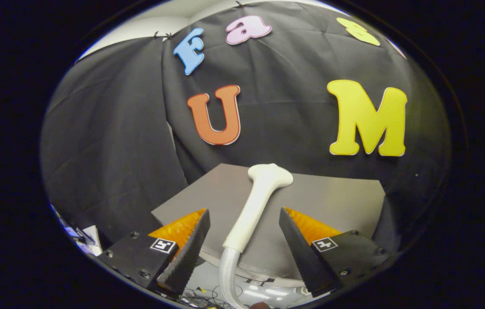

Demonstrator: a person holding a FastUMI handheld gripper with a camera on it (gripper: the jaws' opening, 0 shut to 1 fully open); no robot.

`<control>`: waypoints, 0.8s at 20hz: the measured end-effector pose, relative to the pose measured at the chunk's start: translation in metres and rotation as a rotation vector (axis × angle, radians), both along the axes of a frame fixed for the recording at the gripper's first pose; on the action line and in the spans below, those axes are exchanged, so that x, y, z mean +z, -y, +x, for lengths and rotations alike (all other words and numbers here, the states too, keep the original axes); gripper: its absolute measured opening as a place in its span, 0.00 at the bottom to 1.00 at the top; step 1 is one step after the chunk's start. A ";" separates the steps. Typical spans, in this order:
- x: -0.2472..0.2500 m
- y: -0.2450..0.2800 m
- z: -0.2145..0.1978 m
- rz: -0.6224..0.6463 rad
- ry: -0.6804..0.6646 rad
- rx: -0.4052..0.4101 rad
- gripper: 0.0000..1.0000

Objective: Iron the clothes twice with a garment steamer, once on the left side and once on the right side.

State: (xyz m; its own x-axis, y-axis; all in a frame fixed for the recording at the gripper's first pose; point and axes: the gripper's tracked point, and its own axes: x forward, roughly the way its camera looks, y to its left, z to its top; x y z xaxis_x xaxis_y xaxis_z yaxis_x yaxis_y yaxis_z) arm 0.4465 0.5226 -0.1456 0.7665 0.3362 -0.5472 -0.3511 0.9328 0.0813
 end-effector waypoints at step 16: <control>-0.073 -0.007 0.060 -0.166 -0.164 -0.213 0.72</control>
State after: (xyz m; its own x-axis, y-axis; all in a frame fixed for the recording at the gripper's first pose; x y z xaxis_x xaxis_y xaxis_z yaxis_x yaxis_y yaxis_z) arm 0.5068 0.5298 -0.2181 0.7075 0.0730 -0.7030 -0.1408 0.9893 -0.0390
